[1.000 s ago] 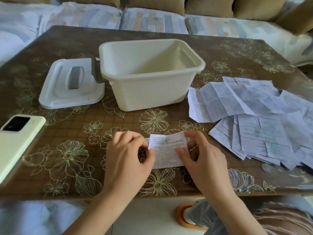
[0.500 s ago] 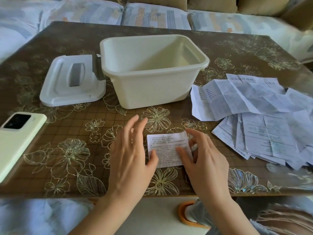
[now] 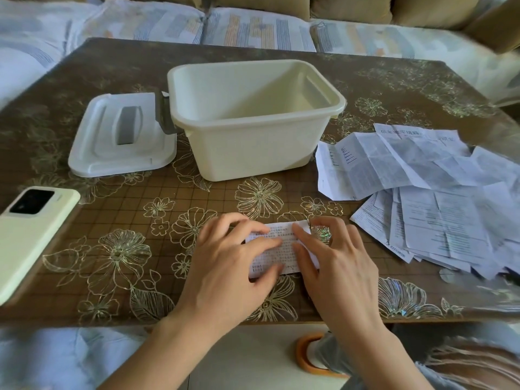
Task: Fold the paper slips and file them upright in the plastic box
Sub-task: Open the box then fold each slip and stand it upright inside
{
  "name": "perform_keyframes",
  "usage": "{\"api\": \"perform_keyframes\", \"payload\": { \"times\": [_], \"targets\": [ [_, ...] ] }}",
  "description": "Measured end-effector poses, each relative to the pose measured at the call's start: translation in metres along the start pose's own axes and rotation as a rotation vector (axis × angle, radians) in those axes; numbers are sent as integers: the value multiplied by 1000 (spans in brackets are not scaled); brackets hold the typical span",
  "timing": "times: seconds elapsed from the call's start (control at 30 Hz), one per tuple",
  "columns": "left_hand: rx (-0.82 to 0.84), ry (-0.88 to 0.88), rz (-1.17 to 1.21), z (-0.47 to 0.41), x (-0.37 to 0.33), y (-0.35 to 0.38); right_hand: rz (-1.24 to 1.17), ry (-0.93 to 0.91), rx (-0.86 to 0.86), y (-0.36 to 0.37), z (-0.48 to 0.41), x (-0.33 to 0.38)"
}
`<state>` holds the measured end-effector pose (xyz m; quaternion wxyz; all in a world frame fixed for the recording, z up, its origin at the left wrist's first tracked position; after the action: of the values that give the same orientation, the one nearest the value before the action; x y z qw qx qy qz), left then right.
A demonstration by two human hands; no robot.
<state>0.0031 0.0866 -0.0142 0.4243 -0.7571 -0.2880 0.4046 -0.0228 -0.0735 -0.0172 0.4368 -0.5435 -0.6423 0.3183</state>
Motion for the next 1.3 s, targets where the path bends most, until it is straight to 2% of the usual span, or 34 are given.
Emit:
{"api": "perform_keyframes", "payload": {
  "times": [0.23, 0.47, 0.57, 0.67, 0.83, 0.97, 1.03, 1.2, 1.3],
  "targets": [
    [94, 1, 98, -3, 8, -2, 5, 53, 108, -3, 14, -10],
    [358, 60, 213, -7, 29, -6, -47, 64, 80, -4, 13, -20],
    [350, 58, 245, -8, 31, -8, -99, 58, 13, -8, 13, -9],
    [310, 50, 251, -11, 30, -9, -160, -58, -51, -17, 16, 15],
    [257, 52, 240, -19, 29, -11, -147, -64, 96, -7, 18, 39],
    [260, 11, 247, -25, 33, -11, -52, -52, 96, -8, 12, 46],
    [276, -56, 267, -25, 36, -10, -41, -87, 69, -8, 11, 50],
    [248, 8, 258, -27, 32, -11, -74, -243, -35, -10, 15, 57],
    [212, 29, 254, -25, 30, -13, -93, -271, -59, -9, 16, 56]
  ]
}}
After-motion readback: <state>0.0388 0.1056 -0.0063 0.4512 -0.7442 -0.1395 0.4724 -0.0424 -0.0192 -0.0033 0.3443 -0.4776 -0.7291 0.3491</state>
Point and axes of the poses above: each hand's wrist, its own z-axis away from the middle knuckle, its own y-axis out of the palm, x = y × z, the point moved 5 cm from there along -z, towards the middle knuckle
